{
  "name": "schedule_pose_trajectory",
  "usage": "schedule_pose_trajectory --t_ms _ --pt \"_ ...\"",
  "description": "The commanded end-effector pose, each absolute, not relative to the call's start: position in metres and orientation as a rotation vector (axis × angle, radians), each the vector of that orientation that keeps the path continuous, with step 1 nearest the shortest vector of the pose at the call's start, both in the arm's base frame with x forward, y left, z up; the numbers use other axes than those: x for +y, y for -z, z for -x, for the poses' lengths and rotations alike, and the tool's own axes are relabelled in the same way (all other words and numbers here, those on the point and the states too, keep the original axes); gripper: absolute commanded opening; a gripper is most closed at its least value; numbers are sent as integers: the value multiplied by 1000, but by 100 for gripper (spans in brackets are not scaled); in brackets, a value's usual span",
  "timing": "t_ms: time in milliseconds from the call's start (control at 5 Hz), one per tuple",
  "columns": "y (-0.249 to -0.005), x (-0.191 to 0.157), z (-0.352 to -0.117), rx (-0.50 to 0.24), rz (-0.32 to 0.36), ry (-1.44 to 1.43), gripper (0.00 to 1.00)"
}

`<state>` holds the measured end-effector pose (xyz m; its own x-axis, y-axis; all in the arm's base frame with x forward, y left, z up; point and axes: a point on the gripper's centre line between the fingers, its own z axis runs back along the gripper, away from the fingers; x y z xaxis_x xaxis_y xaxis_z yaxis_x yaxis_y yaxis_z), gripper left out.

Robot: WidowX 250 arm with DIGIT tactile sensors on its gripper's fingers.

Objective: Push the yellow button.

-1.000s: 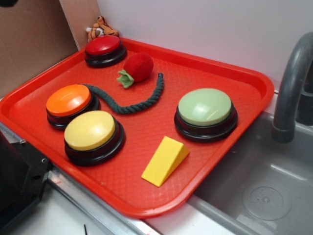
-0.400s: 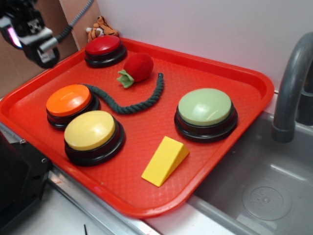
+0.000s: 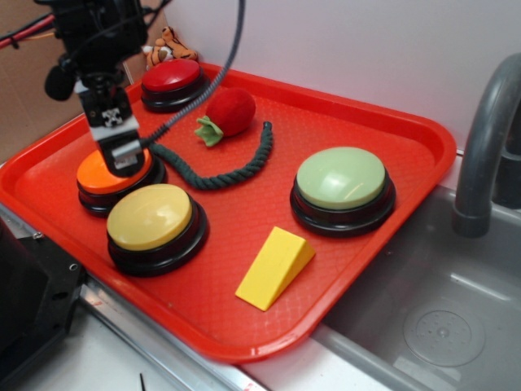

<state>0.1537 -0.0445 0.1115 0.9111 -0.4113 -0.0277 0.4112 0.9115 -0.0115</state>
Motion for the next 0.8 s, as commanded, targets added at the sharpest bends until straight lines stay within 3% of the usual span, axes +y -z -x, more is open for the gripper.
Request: schedule_pose_trajectory --t_ms 0,400,600 --pt "-87 -40 -143 -7 -29 618 100" --pt "-49 -34 -152 5 -27 594 100" --pt "-45 -35 -149 16 -4 597 100"
